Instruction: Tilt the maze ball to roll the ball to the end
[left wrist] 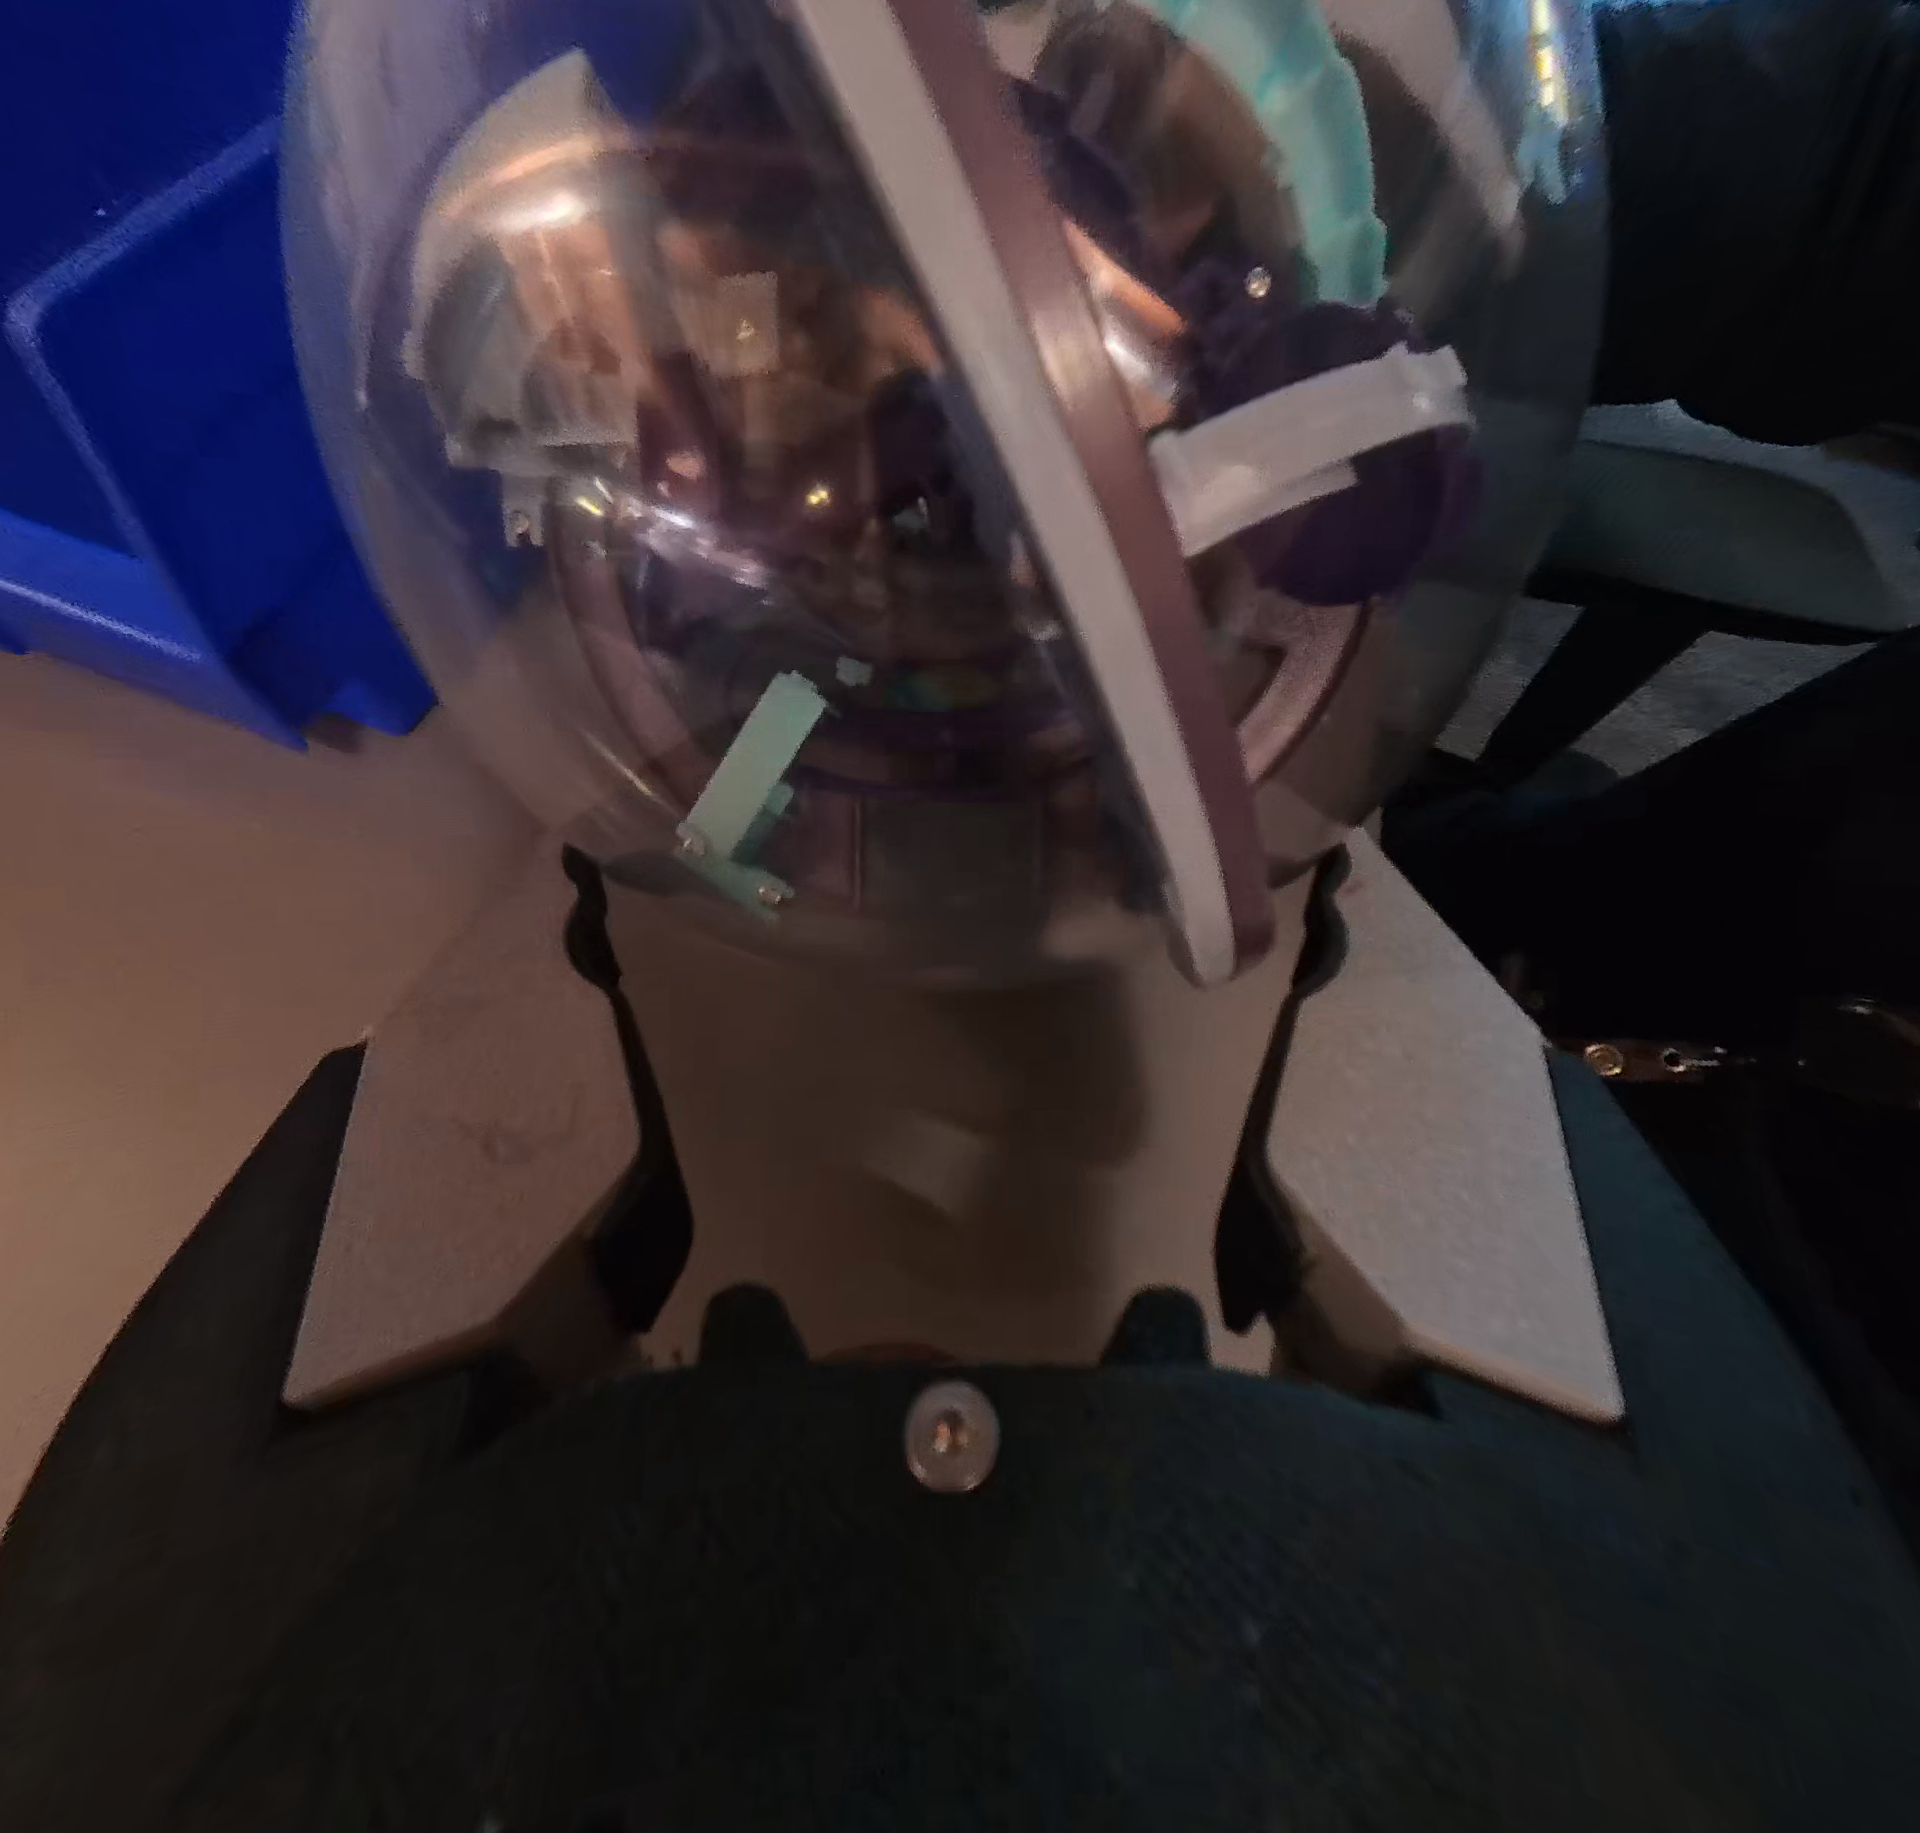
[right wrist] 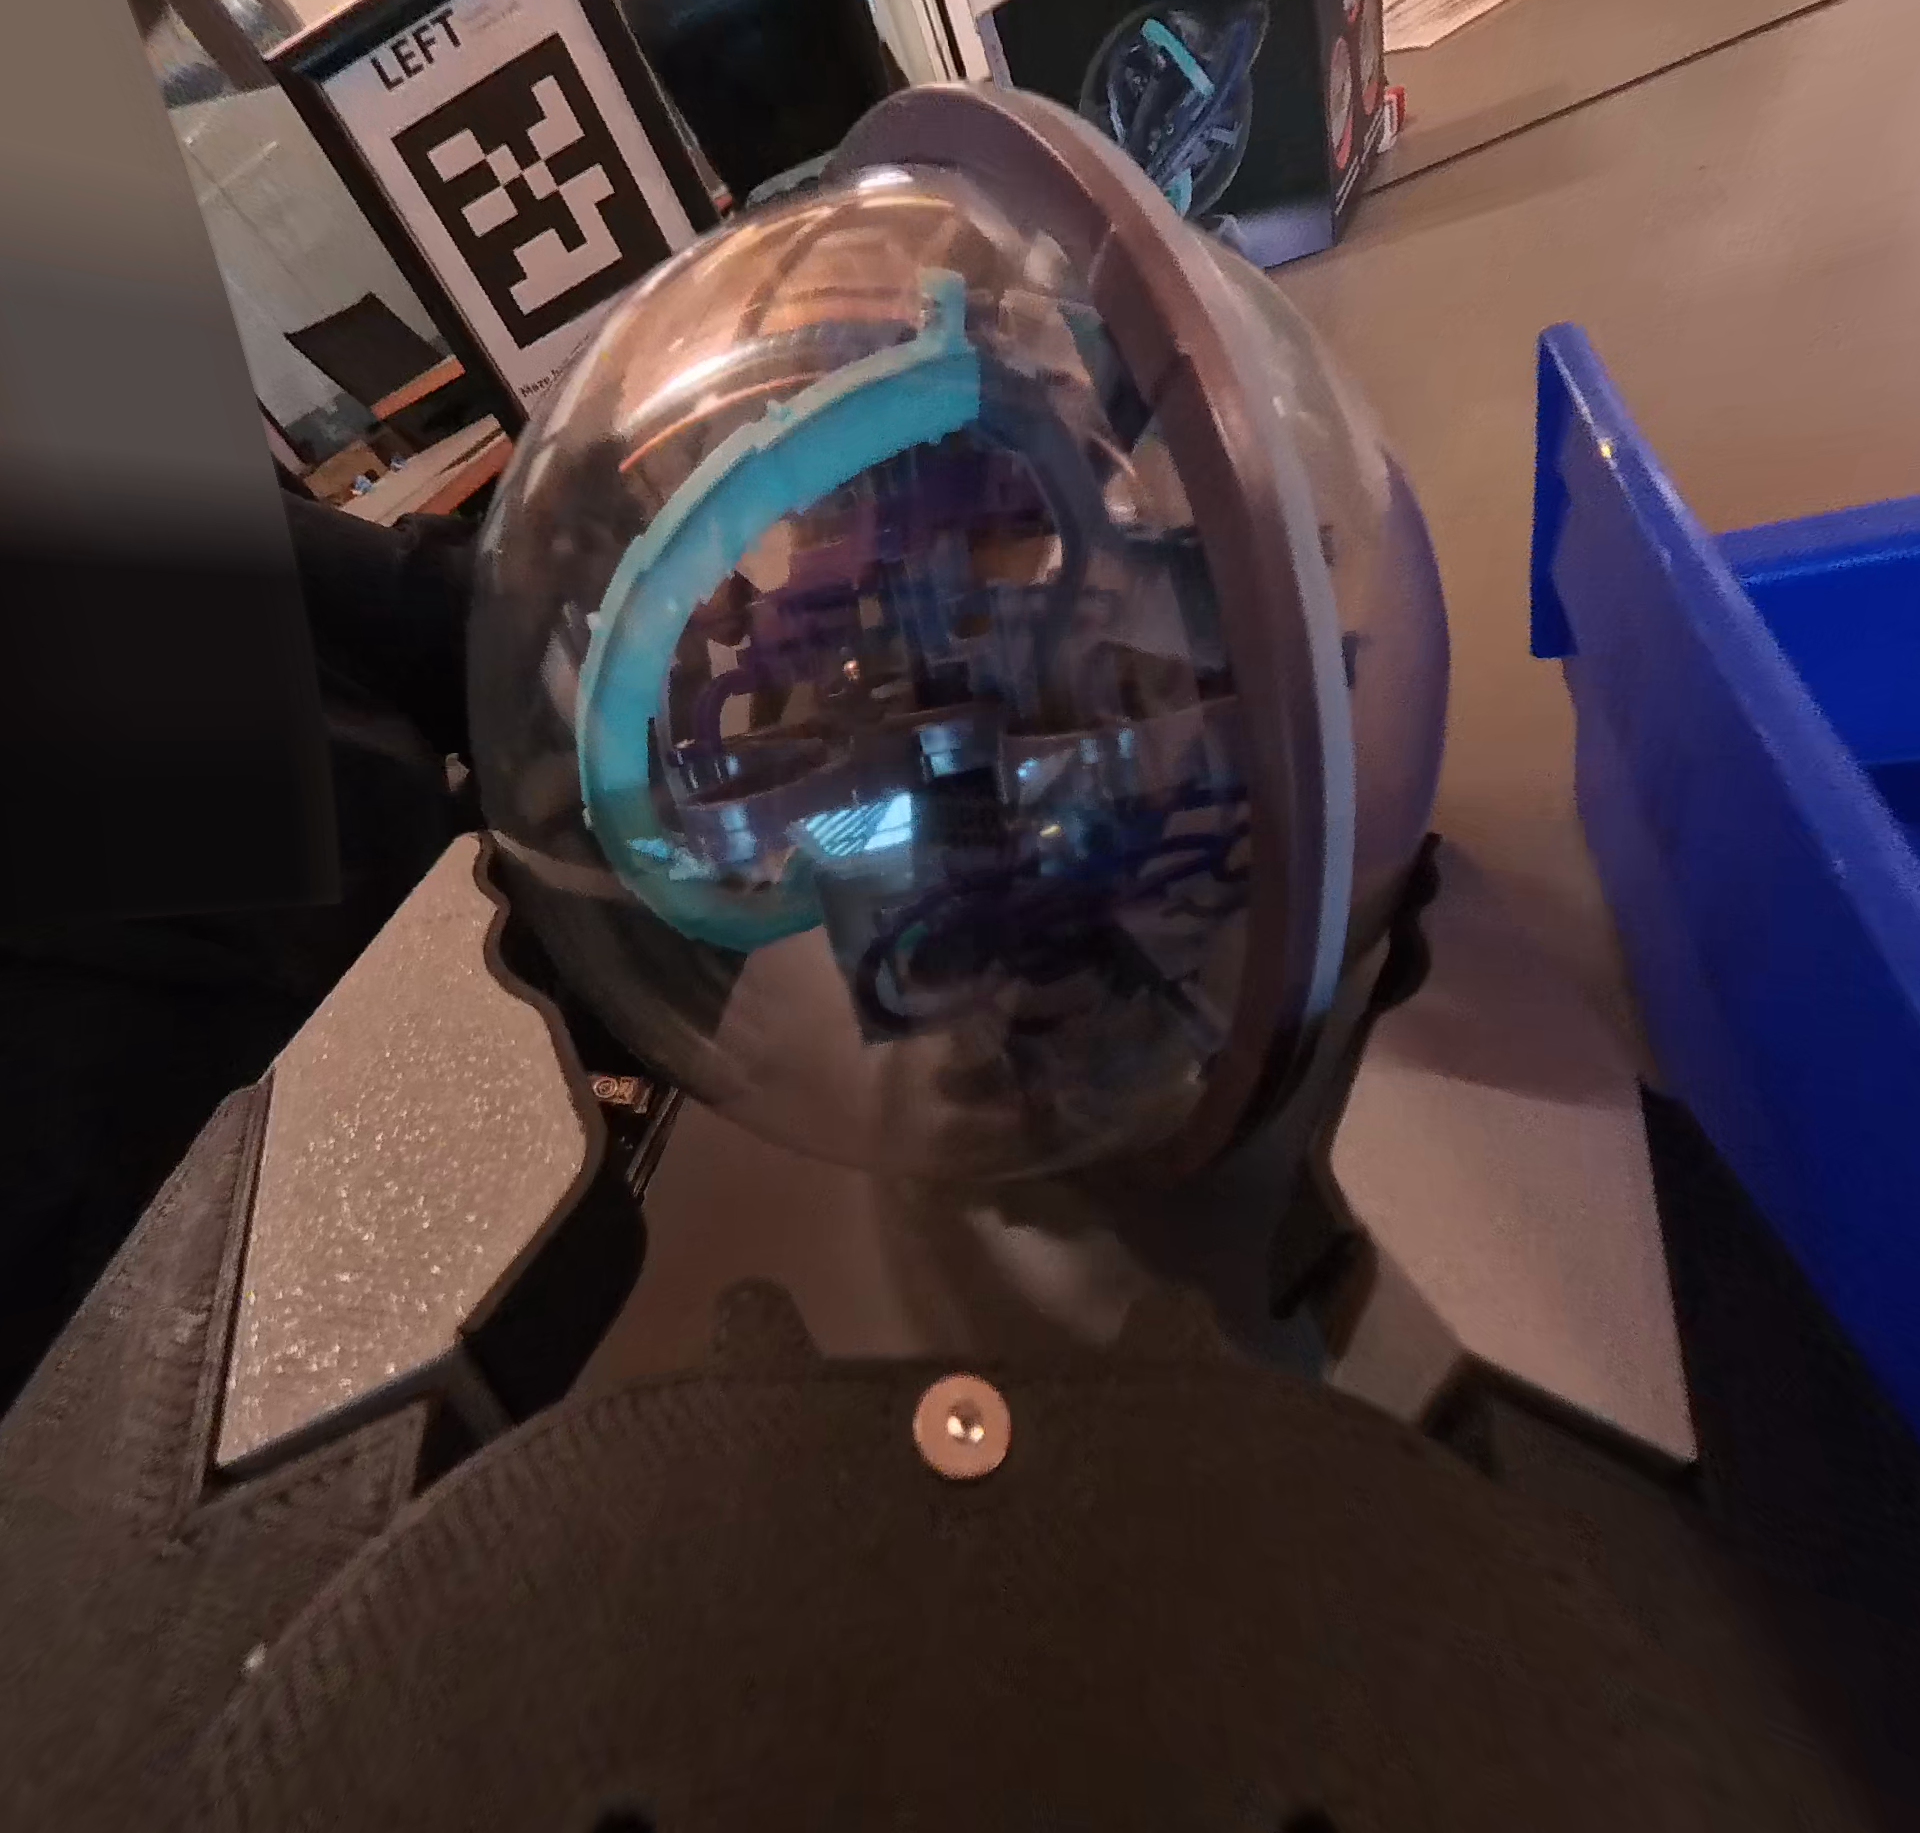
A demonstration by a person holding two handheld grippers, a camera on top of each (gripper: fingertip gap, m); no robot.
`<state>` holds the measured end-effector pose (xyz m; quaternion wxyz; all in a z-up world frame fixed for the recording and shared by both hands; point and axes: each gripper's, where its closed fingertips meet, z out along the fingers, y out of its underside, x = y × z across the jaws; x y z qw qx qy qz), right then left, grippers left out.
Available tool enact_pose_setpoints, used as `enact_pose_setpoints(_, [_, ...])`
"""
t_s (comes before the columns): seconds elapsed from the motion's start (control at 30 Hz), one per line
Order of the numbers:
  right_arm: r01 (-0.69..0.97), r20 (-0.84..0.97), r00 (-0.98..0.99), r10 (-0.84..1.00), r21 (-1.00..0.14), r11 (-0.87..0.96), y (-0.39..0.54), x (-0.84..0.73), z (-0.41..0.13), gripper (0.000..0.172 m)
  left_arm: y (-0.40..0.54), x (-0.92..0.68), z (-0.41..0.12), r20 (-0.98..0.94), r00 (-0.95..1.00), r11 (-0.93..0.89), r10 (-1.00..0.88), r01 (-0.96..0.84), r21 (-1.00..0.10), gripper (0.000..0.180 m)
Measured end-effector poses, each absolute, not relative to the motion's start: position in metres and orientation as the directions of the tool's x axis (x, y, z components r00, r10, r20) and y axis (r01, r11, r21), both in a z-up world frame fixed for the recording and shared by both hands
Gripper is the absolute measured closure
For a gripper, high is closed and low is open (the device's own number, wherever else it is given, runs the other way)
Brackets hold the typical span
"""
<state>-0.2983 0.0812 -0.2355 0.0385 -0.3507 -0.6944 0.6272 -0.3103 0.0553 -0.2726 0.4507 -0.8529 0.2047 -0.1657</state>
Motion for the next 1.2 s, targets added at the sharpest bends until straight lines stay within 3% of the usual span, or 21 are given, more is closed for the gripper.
enact_pose_setpoints(0.4, [0.338, -0.303, -0.776, 0.553, -0.94, -0.04, 0.084, -0.301, -0.209, 0.015, 0.063, -0.313, -0.246, 0.013, 0.869, -0.38, -0.494, -0.202, -0.903, 0.05])
enact_pose_setpoints(0.67, [0.204, -0.194, -0.807, 0.557, -0.978, -0.045, 0.077, -0.3, -0.195, 0.015, 0.058, -0.314, -0.238, -0.104, 0.871, -0.369, -0.48, -0.308, -0.877, 0.05])
enact_pose_setpoints(0.87, [0.225, -0.244, -0.806, 0.539, -0.969, -0.101, 0.079, -0.301, -0.195, 0.015, 0.058, -0.314, -0.237, -0.055, 0.879, -0.393, -0.474, -0.267, -0.88, 0.049])
enact_pose_setpoints(1.2, [0.185, -0.159, -0.818, 0.553, -0.983, -0.009, 0.081, -0.295, -0.182, 0.015, 0.064, -0.309, -0.229, -0.132, 0.882, -0.343, -0.453, -0.309, -0.887, 0.05])
